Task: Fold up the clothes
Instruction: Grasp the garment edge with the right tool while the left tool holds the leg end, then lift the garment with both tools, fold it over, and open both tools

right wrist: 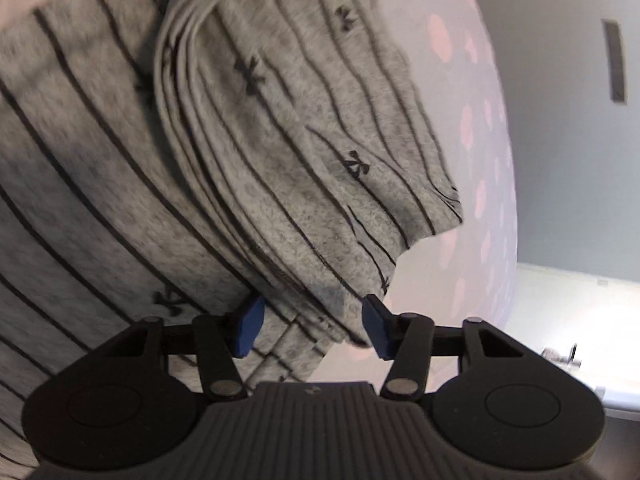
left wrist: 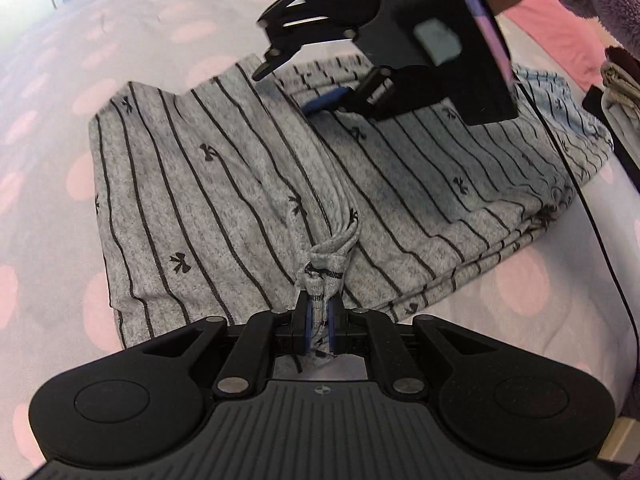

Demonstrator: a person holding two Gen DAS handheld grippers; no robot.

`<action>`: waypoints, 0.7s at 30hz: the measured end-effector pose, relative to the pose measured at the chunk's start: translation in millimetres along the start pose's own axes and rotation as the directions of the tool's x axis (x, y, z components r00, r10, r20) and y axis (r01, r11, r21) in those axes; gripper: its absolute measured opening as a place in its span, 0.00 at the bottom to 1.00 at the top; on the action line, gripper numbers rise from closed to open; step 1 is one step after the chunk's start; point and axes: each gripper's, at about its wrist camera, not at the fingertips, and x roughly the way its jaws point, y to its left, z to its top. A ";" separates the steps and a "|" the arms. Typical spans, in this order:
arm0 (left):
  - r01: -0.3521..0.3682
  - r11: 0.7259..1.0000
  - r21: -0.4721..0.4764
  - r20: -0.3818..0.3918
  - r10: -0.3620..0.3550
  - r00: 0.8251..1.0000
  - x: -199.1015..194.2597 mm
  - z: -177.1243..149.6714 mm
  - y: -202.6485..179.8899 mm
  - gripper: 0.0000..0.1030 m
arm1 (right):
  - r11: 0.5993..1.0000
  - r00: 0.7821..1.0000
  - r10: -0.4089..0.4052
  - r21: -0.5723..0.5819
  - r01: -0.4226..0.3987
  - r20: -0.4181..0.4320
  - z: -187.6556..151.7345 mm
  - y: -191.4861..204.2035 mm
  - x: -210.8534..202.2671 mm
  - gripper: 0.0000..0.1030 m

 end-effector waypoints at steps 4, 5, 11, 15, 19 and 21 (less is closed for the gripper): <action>0.022 1.000 -0.008 -0.058 -0.023 0.998 3.3 8.9 4.4 0.05 | 0.996 1.000 -0.014 -0.084 0.014 0.005 0.3 3.4 10.3 0.44; 0.023 1.000 -0.007 -0.066 -0.024 0.998 3.7 10.5 4.7 0.05 | 0.996 1.000 -0.017 -0.085 0.018 0.008 0.4 2.7 12.0 0.38; 0.029 1.000 0.007 -0.092 -0.028 0.995 -0.9 12.2 -4.9 0.05 | 0.995 0.997 -0.067 -0.076 0.069 0.023 -1.8 0.9 8.4 0.11; 0.062 0.997 0.034 -0.116 -0.058 0.992 -11.9 20.6 -26.6 0.05 | 0.995 0.997 -0.079 -0.057 0.080 0.014 -9.6 -6.1 -8.1 0.10; 0.104 0.993 0.056 -0.113 -0.097 0.989 -24.2 38.0 -52.6 0.05 | 0.993 0.996 -0.087 -0.080 0.087 0.001 -25.0 -3.8 -37.7 0.10; 0.134 0.989 0.063 -0.095 -0.128 0.987 -31.7 48.7 -65.9 0.05 | 0.993 0.996 -0.093 -0.079 0.092 -0.014 -35.7 1.0 -54.8 0.10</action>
